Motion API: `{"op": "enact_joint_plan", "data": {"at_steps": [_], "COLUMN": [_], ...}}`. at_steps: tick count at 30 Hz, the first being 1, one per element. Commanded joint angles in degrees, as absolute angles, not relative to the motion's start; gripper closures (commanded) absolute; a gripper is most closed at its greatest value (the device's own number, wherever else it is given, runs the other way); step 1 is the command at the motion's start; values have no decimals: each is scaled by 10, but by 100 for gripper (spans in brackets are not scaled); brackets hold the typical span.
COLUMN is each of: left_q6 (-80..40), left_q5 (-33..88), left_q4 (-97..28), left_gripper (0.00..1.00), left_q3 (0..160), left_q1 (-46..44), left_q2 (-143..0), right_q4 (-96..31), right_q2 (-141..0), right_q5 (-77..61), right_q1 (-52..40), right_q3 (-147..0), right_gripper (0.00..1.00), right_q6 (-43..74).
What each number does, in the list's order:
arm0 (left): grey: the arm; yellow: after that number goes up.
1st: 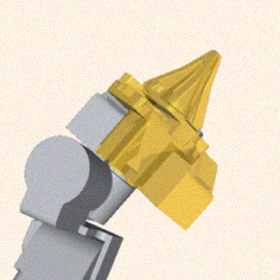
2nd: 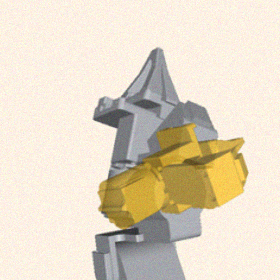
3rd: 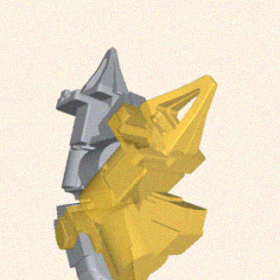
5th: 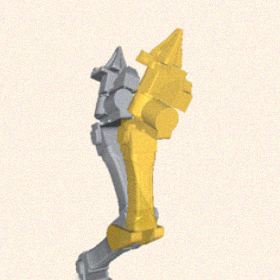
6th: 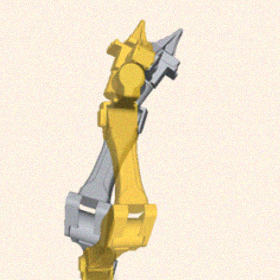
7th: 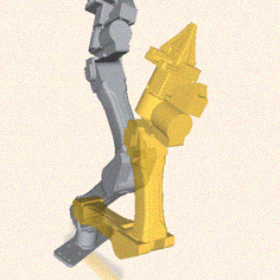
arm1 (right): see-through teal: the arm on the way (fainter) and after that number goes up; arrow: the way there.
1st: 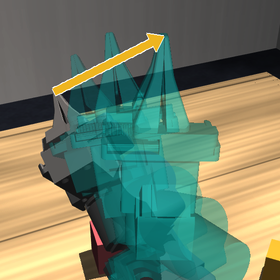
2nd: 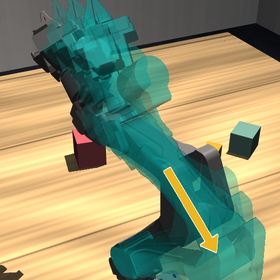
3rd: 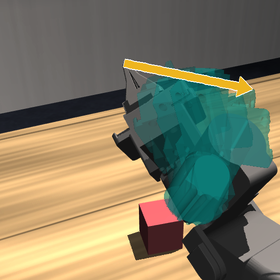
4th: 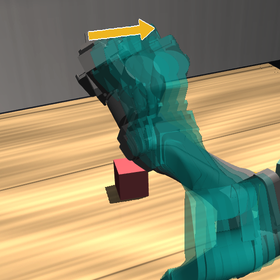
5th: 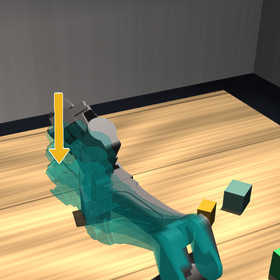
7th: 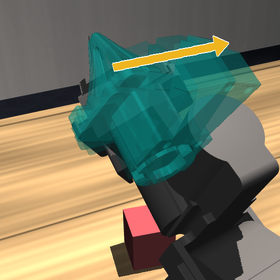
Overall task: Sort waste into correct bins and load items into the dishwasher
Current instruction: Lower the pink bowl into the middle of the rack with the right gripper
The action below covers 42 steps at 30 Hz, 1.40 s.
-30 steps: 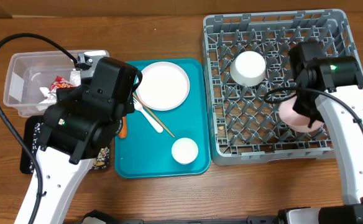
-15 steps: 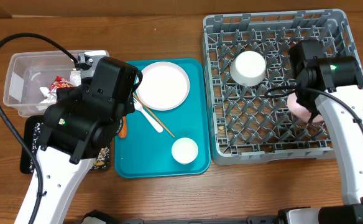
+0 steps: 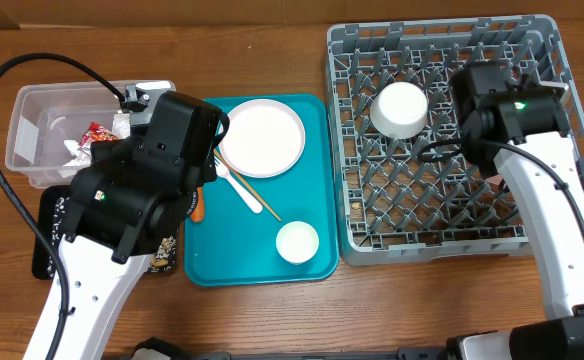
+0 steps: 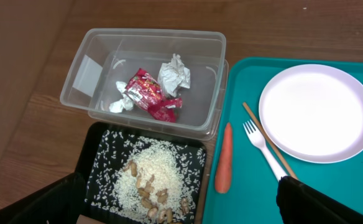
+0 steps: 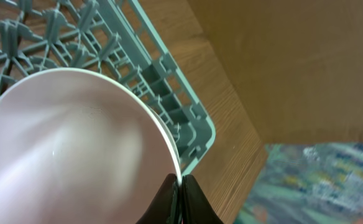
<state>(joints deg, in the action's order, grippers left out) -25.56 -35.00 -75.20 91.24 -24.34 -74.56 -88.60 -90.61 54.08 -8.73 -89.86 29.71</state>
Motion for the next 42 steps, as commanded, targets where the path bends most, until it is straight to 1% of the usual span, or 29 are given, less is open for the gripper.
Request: {"op": "enact_joint_plan", "data": {"at_steps": [1,10,14,20,29,33,36,39,42], "left_q6": [-264,-264,-264,-264,-264,-264,-264,-264,-264], "left_q5": [-360,-360,-360,-360,-360,-360,-360,-360,-360], "left_q4": [-750,-750,-750,-750,-750,-750,-750,-750,-750], "left_gripper": [0,0,0,0,0,0,0,0,0], "left_q3": [920,920,920,920,920,920,920,920,920], "left_q1": [-244,-244,-244,-244,-244,-244,-244,-244,-244], "left_q2": [-748,-748,-748,-748,-748,-748,-748,-748,-748], "right_q4": [-884,-893,-888,-879,-889,-889,-893,-895,-896], "right_q2": [-918,-945,-956,-981,-985,-987,-992,-993,-993], "right_q5": [577,585,603,601,609,608,609,650,660], "right_q1": [-102,-174,-189,-197,-288,-310,-318,-317,-314], "right_q3": [-894,-806,-776,-773,-772,-772,-772,-772,-772], "right_gripper": [96,96,96,96,96,96,96,95,95], "right_q6": [283,287,296,296,295,295,295,295,295]}}
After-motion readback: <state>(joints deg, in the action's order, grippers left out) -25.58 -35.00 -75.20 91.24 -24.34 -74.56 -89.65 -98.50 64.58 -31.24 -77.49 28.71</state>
